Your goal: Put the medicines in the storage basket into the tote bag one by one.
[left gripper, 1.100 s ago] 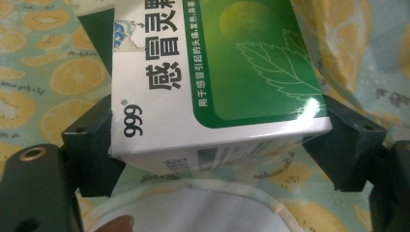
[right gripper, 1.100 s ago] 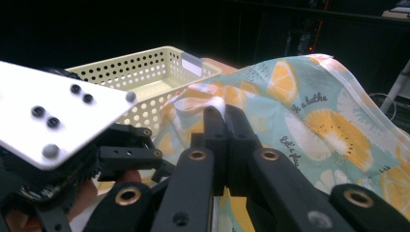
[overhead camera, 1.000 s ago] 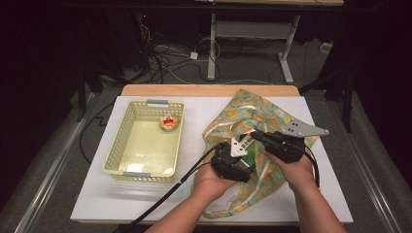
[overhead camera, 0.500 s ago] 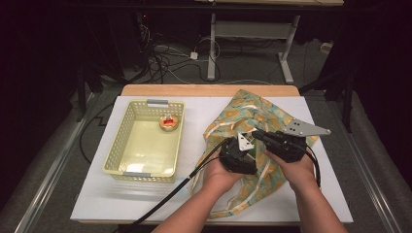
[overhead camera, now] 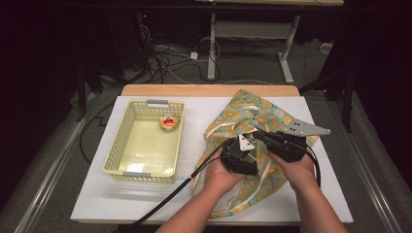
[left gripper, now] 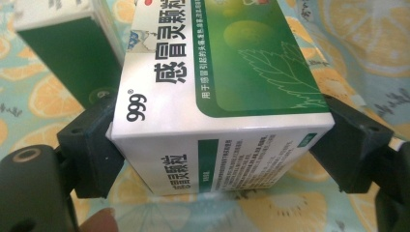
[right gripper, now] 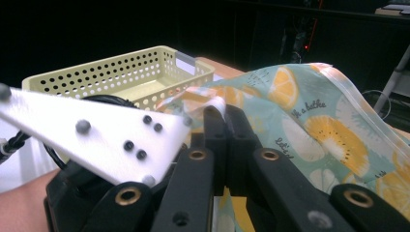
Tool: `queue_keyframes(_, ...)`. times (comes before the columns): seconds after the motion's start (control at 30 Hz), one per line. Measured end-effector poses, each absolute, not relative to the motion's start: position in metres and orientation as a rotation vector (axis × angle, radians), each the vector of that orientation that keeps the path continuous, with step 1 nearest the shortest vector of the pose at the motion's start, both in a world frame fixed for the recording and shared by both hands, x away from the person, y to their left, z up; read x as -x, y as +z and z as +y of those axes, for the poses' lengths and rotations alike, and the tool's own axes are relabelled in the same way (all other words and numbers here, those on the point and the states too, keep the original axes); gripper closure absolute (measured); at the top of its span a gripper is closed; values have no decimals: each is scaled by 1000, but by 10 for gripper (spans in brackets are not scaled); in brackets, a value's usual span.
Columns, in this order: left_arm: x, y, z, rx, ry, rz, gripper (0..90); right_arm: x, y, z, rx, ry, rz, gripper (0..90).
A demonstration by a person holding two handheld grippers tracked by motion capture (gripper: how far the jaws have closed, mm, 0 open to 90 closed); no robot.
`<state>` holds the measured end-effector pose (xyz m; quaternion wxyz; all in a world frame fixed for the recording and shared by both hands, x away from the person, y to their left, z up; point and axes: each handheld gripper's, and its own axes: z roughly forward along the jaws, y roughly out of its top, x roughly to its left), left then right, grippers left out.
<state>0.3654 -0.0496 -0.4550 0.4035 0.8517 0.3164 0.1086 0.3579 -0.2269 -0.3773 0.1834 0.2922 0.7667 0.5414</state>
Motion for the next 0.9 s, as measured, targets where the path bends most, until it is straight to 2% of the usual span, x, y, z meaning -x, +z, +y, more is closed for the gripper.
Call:
queue_keyframes(0.27,-357,-455,-33,-2126,205,832,127,-358,-378,-225,-818,1523,2166,900)
queue_keyframes(0.33,-355,-454,-30,-2117,192,839,59,-358,-378,-225,-815,1522,2168,900)
queue_keyframes(0.47,-350,-451,-24,-2098,183,838,0,-358,-378,-224,-815,1521,2170,900)
queue_keyframes(0.9,-327,-444,3,-2062,158,814,0,-356,-378,-224,-813,1518,2172,900)
